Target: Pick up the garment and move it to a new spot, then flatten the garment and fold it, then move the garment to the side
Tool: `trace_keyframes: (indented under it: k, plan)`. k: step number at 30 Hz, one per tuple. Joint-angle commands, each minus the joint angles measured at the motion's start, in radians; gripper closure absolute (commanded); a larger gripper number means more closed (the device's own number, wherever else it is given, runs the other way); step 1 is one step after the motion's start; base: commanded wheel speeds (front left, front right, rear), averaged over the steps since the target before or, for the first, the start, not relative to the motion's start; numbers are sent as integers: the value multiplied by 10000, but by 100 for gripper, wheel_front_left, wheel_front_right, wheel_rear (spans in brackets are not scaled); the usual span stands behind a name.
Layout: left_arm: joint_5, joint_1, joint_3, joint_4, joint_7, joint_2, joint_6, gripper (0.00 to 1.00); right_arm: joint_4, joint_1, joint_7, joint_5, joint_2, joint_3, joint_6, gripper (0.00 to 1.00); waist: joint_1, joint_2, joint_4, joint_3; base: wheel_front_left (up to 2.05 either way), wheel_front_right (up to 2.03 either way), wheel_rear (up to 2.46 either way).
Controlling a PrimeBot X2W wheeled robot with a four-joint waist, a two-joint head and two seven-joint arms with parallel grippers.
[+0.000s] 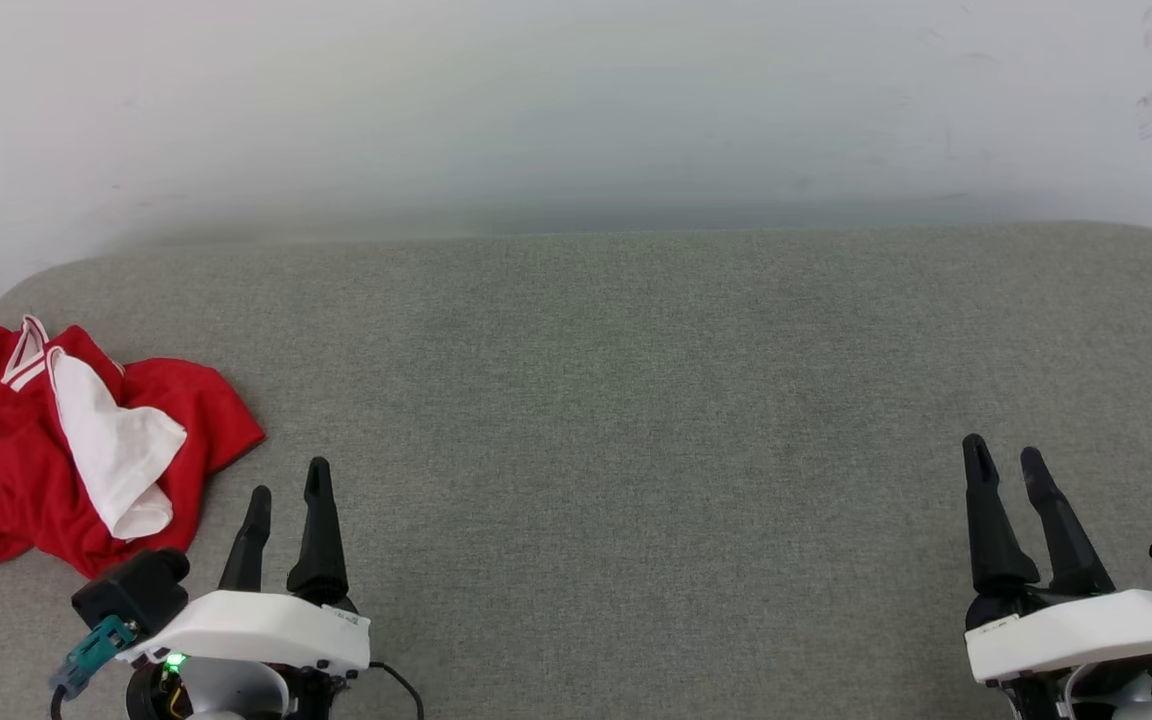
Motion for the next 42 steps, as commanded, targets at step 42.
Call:
trace_keyframes:
  k: [42]
  plan:
    - [4114,506,-585,-945,-1105,36,-286,0,-1069,498,-1092,-4161,12,122,0,0,-1,0,103,63,0,0,0]
